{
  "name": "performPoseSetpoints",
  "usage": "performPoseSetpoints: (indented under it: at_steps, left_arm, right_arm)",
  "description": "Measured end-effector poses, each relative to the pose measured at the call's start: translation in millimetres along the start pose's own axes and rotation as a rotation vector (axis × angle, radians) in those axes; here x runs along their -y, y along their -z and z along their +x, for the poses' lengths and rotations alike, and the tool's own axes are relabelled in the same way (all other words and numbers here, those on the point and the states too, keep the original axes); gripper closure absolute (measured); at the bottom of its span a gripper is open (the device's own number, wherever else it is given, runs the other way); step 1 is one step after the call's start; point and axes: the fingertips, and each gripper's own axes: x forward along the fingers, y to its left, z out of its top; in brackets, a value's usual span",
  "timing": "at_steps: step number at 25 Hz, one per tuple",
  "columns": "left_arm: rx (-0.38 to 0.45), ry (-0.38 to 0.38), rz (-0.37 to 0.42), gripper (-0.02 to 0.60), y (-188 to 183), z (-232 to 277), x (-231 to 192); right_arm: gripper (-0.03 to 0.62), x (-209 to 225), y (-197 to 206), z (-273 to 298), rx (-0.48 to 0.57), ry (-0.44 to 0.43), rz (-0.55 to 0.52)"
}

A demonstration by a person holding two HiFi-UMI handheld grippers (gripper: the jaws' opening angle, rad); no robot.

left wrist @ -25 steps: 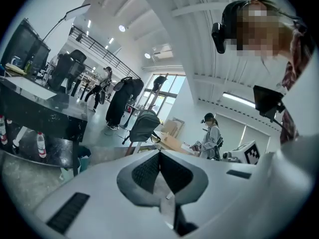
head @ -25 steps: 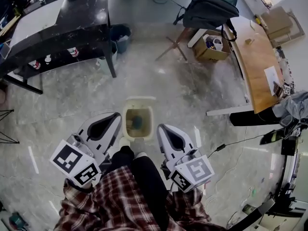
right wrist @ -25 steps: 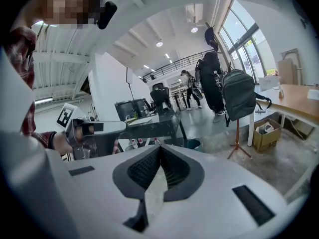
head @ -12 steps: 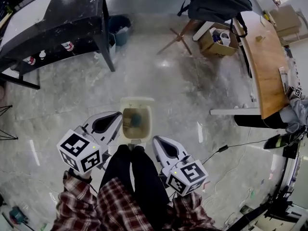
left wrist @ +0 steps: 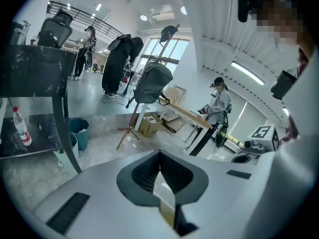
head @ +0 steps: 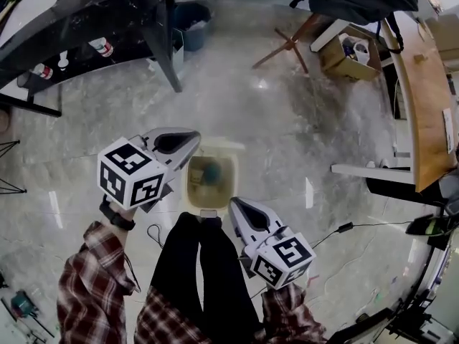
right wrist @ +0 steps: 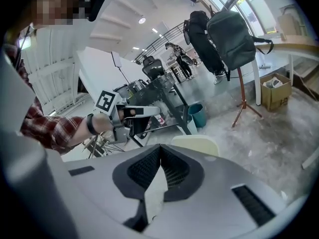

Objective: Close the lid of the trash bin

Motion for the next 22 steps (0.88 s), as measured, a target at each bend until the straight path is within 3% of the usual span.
performPoseSetpoints:
  at_steps: [11,17,20,22]
  left_arm:
    - [-0.212,0.129,0.031,0.57,60.3,59.2,-44.3]
    - [-0.222,0.181,-0.034,0.569,66.0,70.3,-46.1]
    - [-0.258,0.194,-0.014,0.564,69.3,72.8,-46.2]
    - [-0.288,0.208,-0.001,0.514,70.7,74.1,-46.6]
  right_arm:
    - [0.58,33.9,46.5,26.2,-0.044,-0.025,0.049]
    - [0.58,35.7,61.9,27.3,-0.056,-0.033,0.076]
    - [0.58,35.8,62.4,25.3,-0.05,-0.038,0.082]
    - [0.58,35.9,62.0,24.6,-0.047,-0.04,0.084]
